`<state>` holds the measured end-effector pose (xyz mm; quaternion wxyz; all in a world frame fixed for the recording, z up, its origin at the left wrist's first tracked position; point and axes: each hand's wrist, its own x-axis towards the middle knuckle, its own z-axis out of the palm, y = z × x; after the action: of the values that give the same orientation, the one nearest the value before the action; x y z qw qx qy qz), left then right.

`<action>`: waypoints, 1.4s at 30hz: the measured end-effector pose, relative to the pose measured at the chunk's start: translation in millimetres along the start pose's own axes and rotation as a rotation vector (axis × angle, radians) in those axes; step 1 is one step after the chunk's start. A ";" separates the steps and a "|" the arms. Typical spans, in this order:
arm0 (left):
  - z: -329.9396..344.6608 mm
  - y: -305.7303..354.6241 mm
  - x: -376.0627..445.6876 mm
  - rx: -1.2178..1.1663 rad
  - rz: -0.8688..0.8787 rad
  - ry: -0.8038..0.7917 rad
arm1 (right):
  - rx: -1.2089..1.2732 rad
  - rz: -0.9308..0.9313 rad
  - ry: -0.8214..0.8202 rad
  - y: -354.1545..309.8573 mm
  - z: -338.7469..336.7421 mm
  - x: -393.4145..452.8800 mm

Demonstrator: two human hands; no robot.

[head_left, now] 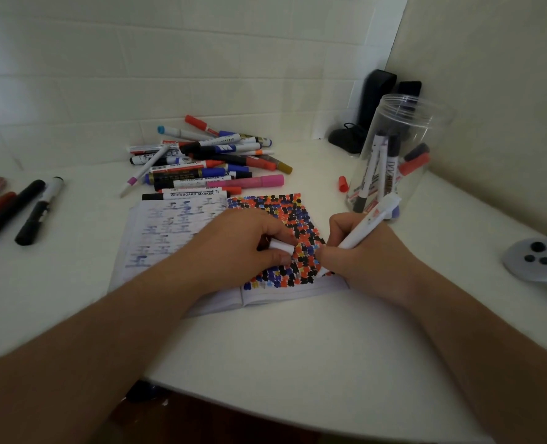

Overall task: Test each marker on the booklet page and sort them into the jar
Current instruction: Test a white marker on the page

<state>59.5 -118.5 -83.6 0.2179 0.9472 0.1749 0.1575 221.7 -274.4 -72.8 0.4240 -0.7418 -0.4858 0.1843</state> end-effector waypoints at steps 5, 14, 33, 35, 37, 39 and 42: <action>-0.4 0.1 -0.3 -0.005 0.007 0.002 | 0.008 0.018 0.020 2.4 -2.7 1.9; -0.7 0.9 -2.5 -0.028 -0.003 0.027 | -0.011 0.020 0.015 1.6 -1.1 3.3; 1.9 3.9 -4.6 -0.089 -0.037 0.095 | -0.024 -0.056 0.151 4.0 0.8 7.2; 0.7 5.4 -4.4 -0.100 -0.019 0.072 | 0.051 -0.104 0.149 1.9 -3.2 7.1; -0.2 5.9 -4.0 -0.109 -0.024 0.066 | 0.303 -0.103 0.083 -0.3 -6.8 5.7; 0.0 4.5 -4.4 -0.121 -0.036 0.067 | 0.607 -0.027 0.019 -3.3 -10.0 4.9; 0.9 3.2 -5.4 -0.143 -0.032 0.069 | 0.708 0.028 -0.033 -6.8 -10.3 4.5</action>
<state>55.9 -123.7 -84.1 0.2812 0.9203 0.1858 0.1987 226.9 -274.0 -60.9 0.6442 -0.5524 -0.3883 0.3592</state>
